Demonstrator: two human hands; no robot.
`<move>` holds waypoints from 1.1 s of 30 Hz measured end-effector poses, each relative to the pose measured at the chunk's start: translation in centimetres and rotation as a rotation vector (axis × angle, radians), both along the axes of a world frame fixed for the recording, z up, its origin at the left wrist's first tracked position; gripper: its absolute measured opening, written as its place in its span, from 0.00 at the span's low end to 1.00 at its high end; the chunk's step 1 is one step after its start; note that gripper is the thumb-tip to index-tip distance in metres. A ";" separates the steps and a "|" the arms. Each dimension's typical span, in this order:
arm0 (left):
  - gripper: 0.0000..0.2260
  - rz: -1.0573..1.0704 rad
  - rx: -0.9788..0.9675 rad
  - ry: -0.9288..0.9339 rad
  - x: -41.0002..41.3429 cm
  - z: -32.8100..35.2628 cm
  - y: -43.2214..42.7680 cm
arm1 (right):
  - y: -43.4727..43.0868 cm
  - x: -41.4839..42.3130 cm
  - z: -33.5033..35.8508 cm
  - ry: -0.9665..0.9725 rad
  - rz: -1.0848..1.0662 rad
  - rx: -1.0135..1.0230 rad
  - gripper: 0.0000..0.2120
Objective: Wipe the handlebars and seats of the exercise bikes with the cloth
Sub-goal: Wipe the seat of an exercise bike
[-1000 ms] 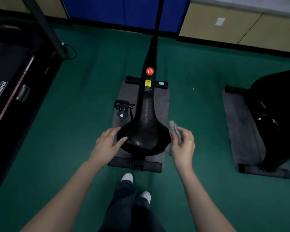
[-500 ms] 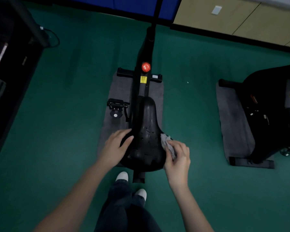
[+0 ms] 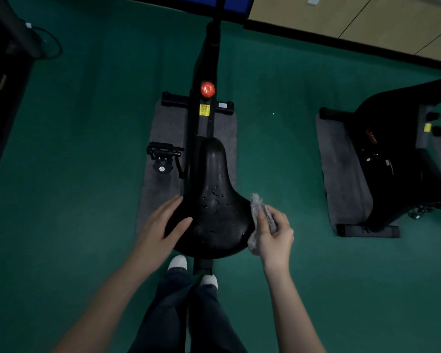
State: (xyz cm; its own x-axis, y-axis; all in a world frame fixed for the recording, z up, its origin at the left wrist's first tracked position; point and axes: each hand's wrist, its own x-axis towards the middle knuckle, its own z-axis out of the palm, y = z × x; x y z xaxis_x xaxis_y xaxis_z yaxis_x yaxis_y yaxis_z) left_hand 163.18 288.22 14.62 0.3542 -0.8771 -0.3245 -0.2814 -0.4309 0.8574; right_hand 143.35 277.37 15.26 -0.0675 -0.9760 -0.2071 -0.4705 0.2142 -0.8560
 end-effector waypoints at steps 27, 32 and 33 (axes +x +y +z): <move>0.55 0.218 -0.053 -0.085 -3.2 -2.0 1.8 | 3.2 2.1 0.4 0.204 0.789 -0.635 0.17; 0.55 0.216 -0.072 -0.094 -3.1 -2.4 1.8 | -0.4 2.5 0.9 0.239 0.869 -0.624 0.15; 0.55 0.209 -0.076 -0.090 -3.0 -2.5 1.8 | -1.1 2.6 1.0 0.240 0.815 -0.597 0.13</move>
